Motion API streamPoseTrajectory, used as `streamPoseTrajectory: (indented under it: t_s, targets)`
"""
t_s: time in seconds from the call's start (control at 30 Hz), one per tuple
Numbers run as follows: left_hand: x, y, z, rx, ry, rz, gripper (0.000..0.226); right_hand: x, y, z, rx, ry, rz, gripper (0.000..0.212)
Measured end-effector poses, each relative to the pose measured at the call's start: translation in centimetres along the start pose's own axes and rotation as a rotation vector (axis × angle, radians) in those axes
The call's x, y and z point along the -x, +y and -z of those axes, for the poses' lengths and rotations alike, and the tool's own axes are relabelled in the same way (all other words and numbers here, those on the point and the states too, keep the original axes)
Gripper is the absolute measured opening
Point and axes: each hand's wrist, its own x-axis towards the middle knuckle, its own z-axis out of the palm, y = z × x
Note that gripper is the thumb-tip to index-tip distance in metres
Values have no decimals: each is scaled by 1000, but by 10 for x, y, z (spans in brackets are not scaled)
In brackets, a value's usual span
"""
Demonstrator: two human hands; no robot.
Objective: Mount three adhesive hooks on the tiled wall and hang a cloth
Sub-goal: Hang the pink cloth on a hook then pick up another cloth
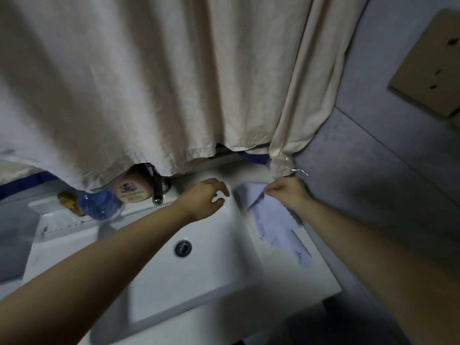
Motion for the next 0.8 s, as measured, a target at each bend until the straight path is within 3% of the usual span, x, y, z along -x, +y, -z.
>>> streamPoseTrajectory:
  t_s: [0.13,0.33,0.53,0.8]
  targets:
    - [5,26,-1,56,-58,-47,34,46,-7,6,-166,71,-15,11]
    - [37,82,-2,258,-40,-141,54,137,-35,25,-287,149,127,27]
    - [88,135,-4,264,26,-414,38,243,-60,40,-253,284,278,29]
    - [158,223,-12,198,-91,-731,33,387,-51,66,-134,577,193,16]
